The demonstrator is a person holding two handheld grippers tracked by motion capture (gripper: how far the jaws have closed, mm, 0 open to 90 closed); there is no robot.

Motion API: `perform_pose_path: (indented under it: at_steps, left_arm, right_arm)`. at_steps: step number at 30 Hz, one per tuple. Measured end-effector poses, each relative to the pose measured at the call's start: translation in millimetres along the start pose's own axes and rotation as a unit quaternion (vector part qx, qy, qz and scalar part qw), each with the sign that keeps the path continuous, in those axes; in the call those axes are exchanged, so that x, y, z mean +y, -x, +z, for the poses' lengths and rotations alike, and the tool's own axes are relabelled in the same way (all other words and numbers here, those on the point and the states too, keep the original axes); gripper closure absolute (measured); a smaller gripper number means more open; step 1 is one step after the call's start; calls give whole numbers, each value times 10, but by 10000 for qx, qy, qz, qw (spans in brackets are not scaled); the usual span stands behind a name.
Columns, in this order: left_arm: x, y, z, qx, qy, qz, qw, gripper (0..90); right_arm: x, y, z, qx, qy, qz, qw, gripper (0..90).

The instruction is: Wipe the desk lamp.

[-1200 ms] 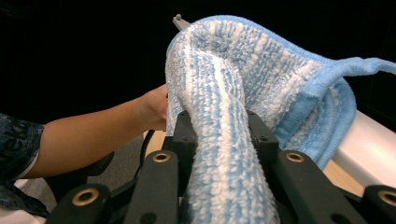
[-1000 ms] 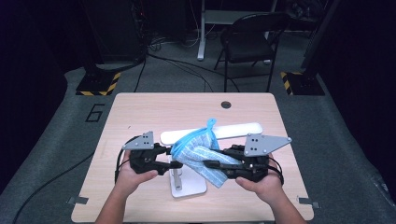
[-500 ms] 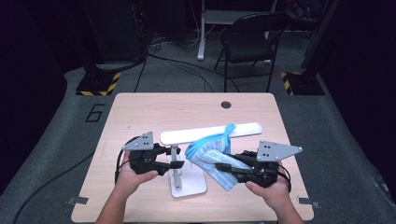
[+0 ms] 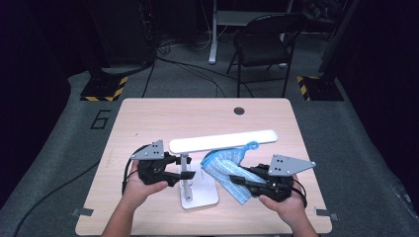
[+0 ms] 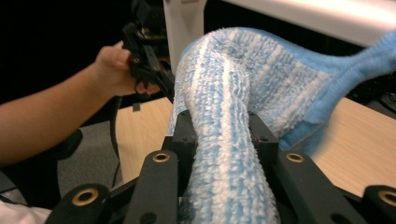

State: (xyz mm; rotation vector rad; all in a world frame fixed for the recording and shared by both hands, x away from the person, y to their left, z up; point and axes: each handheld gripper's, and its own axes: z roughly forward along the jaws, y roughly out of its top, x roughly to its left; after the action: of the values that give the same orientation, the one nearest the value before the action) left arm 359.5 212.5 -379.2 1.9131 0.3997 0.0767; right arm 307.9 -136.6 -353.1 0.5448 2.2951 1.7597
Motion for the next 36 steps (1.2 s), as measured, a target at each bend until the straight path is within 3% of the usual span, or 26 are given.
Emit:
perform_pose_path:
  at_steps: [13, 16, 19, 23, 36]
  left_arm:
    - [1, -3, -3, -12, -19, 0, 10000, 472]
    - [1, -3, -4, -10, -23, 2, 10000, 472]
    - [1, -2, -4, -5, -26, 5, 10000, 472]
    - [-1, -1, -4, -3, -26, 7, 10000, 472]
    - [-2, 1, 1, 16, -42, 8, 10000, 472]
  right_arm:
    - [-176, 18, 171, -85, -568, 79, 9983, 699]
    - [-212, 15, 241, -106, -958, 116, 9953, 698]
    - [-249, 8, 293, -148, -1162, 114, 9930, 697]
    - [-315, 8, 351, -258, -1349, 23, 9905, 696]
    - [-574, 102, 424, -686, -1860, 172, 9800, 694]
